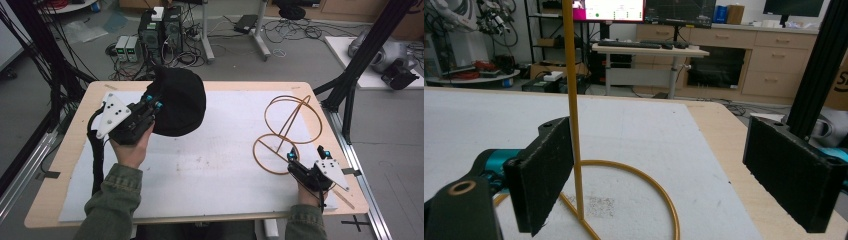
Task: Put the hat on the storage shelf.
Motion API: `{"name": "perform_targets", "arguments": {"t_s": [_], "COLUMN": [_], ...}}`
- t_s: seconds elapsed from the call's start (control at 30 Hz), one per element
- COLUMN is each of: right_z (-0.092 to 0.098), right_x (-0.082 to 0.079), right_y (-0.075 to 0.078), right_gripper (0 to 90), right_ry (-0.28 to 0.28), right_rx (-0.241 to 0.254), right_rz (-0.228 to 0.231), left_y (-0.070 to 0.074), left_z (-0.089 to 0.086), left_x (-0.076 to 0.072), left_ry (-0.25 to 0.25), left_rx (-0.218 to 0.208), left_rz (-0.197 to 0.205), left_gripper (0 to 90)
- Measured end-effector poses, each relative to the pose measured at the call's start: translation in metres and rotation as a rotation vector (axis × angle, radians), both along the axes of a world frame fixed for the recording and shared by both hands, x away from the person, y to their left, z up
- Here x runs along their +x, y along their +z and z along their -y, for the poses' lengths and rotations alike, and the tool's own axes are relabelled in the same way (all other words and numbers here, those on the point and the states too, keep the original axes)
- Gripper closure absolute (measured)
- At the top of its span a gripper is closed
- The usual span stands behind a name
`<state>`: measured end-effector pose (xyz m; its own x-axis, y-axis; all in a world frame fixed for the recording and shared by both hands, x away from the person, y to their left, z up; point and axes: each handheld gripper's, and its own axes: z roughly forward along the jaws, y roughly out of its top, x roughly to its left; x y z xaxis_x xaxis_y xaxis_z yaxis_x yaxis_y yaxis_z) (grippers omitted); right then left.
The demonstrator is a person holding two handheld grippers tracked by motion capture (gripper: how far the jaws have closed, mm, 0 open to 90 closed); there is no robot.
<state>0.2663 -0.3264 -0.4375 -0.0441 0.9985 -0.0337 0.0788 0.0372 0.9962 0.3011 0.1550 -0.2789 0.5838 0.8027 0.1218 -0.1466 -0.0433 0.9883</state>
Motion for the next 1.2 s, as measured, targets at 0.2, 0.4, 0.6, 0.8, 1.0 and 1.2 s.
{"name": "perform_targets", "arguments": {"t_s": [0.2,0.4,0.6,0.8,1.0,1.2], "right_z": [0.0,0.0,0.001,0.002,0.005,0.007], "right_x": [0.0,0.001,0.0,-0.001,-0.002,-0.004], "right_y": [0.0,0.0,0.0,0.0,-0.001,-0.001], "right_gripper": [12.4,12.4,12.5,13.1,12.9,12.6], "right_ry": [-0.002,0.005,0.002,0.003,-0.007,-0.013], "right_rx": [0.003,0.005,0.007,0.001,-0.001,-0.007], "right_rz": [0.003,0.004,0.003,-0.002,-0.006,-0.004], "left_y": [0.009,0.012,0.013,0.008,0.008,0.014], "left_z": [0.019,0.046,0.073,0.094,0.105,0.116], "left_x": [0.004,0.012,0.021,0.029,0.039,0.045], "left_ry": [-0.034,-0.099,-0.155,-0.229,-0.268,-0.301], "left_rx": [0.008,0.005,-0.019,-0.063,-0.084,-0.113], "left_rz": [0.022,0.037,0.043,0.049,0.056,0.074], "left_gripper": [87.5,87.5,87.4,87.5,87.5,87.5]}}
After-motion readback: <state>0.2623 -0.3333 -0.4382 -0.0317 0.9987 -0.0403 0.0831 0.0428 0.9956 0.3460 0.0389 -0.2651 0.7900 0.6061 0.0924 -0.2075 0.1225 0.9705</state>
